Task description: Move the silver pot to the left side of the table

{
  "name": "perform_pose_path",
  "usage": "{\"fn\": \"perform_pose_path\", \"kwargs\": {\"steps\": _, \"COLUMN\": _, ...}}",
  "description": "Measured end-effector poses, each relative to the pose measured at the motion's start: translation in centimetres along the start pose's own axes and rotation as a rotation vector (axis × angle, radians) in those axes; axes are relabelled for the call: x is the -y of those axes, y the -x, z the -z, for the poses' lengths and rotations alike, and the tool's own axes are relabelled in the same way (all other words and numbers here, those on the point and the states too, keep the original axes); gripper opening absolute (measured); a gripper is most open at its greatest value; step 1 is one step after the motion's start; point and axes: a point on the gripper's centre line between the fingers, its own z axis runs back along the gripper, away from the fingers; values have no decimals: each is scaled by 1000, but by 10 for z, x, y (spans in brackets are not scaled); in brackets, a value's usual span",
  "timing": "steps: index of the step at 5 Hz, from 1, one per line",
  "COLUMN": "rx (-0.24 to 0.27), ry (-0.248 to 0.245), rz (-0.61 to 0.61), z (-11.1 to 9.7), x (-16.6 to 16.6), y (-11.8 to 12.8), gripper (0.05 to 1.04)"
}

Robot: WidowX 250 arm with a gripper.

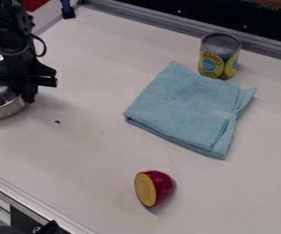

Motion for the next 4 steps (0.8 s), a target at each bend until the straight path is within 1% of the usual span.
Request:
{"fn": "perform_pose_path", "kwargs": {"steps": 1, "rx": -13, "ry": -15, "rz": -22, "z": 1, "x": 1, "y": -5, "gripper": 58}}
{"fn": "perform_pose_path", "kwargs": {"steps": 2, "rx": -25, "ry": -46, "rz": -31, "z": 2, "x": -1, "y": -3, "gripper": 58}}
{"fn": "perform_pose_path", "kwargs": {"steps": 3, "rx": -44, "ry": -58, "rz": -32, "z": 3, "x": 1, "y": -1, "gripper": 58}}
{"fn": "perform_pose_path", "kwargs": {"steps": 4, "rx": -48, "ry": -61, "rz": -43, "z": 3, "x": 6, "y": 0, "gripper": 58}}
